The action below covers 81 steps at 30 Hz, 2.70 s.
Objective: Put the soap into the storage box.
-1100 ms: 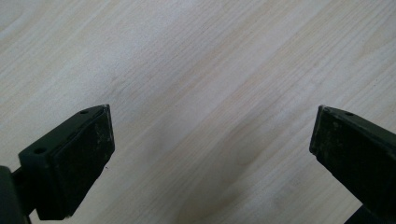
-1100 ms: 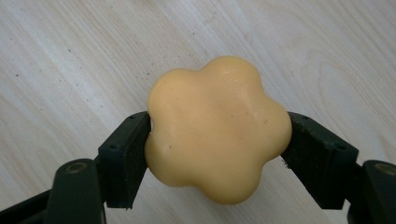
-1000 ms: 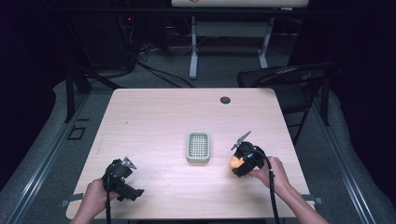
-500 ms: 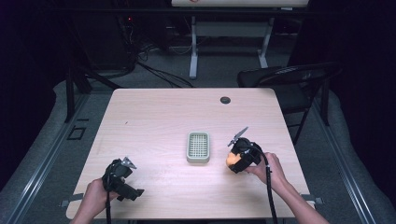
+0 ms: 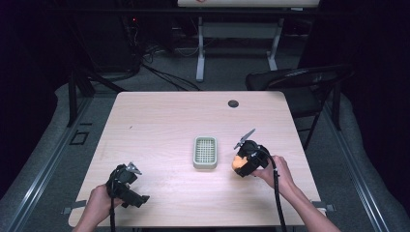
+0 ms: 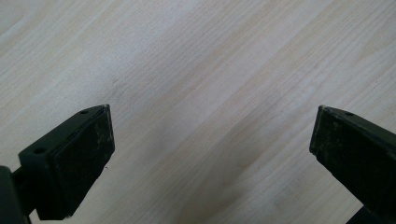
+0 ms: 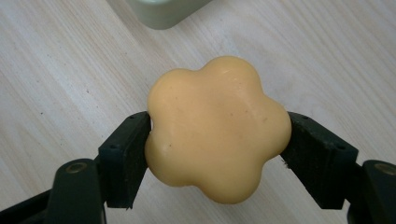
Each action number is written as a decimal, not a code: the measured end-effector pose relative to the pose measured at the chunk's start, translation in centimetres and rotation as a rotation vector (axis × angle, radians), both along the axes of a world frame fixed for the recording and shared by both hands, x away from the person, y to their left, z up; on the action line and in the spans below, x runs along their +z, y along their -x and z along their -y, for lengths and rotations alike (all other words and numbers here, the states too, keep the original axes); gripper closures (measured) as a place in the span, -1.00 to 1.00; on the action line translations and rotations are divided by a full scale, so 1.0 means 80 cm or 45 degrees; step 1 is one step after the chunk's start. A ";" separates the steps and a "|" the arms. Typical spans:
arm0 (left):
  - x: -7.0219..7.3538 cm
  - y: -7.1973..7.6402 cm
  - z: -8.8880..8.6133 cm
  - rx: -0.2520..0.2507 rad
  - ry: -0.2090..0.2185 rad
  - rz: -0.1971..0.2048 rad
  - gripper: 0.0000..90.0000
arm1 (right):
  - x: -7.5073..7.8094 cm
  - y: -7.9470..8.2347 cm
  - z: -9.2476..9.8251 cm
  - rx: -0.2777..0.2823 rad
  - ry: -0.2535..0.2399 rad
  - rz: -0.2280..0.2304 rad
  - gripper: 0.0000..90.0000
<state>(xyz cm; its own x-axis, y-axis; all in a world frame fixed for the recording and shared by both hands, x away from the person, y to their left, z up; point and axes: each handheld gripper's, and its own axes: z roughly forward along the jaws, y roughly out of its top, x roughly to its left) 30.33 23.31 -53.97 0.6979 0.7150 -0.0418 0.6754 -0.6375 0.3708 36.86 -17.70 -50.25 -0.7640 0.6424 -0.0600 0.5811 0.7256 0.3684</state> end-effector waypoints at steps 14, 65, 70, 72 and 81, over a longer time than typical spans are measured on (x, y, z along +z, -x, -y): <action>-0.001 -0.001 0.000 0.001 0.003 -0.006 -1.00 | 0.008 -0.011 -0.015 0.018 -0.028 0.024 -0.42; -0.001 -0.002 0.001 -0.006 0.005 -0.010 -1.00 | 0.023 -0.047 -0.063 0.046 -0.093 0.060 -0.41; -0.001 -0.003 0.000 -0.007 0.008 -0.011 -1.00 | 0.022 -0.051 -0.069 0.056 -0.087 0.057 -0.41; -0.001 -0.002 0.001 -0.008 0.011 -0.011 -1.00 | 0.022 -0.053 -0.071 0.058 -0.084 0.052 -0.41; 0.000 -0.003 0.000 -0.006 0.019 -0.010 -1.00 | 0.024 -0.059 -0.082 0.064 -0.089 0.058 -0.41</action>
